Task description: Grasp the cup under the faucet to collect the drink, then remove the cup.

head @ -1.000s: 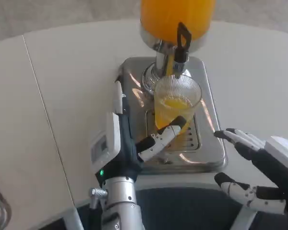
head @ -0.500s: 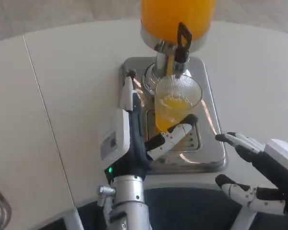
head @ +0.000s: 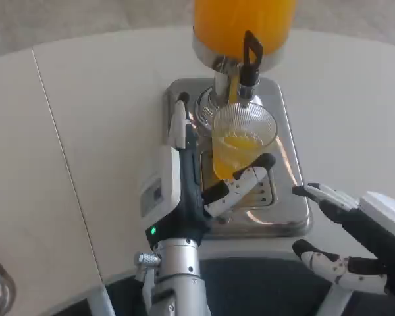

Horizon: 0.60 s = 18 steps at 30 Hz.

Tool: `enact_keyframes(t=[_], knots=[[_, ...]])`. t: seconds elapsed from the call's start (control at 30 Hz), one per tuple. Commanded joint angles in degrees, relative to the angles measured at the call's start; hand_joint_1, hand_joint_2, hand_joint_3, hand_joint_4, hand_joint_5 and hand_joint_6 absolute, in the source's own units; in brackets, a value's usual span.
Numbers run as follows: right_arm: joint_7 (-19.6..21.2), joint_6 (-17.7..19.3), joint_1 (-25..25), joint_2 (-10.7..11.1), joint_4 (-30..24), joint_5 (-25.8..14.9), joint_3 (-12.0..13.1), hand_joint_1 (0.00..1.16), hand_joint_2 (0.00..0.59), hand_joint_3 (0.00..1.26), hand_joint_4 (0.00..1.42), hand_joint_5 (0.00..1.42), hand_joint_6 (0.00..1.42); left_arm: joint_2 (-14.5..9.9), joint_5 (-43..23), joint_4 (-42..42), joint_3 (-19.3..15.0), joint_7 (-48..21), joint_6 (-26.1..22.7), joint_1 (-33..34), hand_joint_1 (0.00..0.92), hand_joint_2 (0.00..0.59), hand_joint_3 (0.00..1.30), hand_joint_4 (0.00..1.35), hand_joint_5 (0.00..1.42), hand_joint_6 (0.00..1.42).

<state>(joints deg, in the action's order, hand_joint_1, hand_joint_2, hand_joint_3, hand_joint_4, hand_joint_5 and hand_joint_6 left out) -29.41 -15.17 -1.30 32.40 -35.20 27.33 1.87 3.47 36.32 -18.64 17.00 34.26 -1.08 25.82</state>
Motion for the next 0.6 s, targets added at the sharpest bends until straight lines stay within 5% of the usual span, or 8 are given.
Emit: enact_keyframes(t=[0.03,0.6], knots=[[-0.1,-0.7,0.4,0.3,1.2,-0.6,-0.1,0.42,0.482,0.07,0.0,0.0,0.0,1.6,-0.6,-2.0,0.6,-0.2,0.6,1.8,0.352,0.04,0.0,0.0,0.28,0.38],[-0.1,-0.8,1.6,0.6,3.6,-2.1,-0.1,0.42,0.484,0.07,0.0,0.0,0.0,3.8,0.1,-10.3,1.2,1.4,0.4,7.8,0.356,0.043,0.0,0.0,0.3,0.37]])
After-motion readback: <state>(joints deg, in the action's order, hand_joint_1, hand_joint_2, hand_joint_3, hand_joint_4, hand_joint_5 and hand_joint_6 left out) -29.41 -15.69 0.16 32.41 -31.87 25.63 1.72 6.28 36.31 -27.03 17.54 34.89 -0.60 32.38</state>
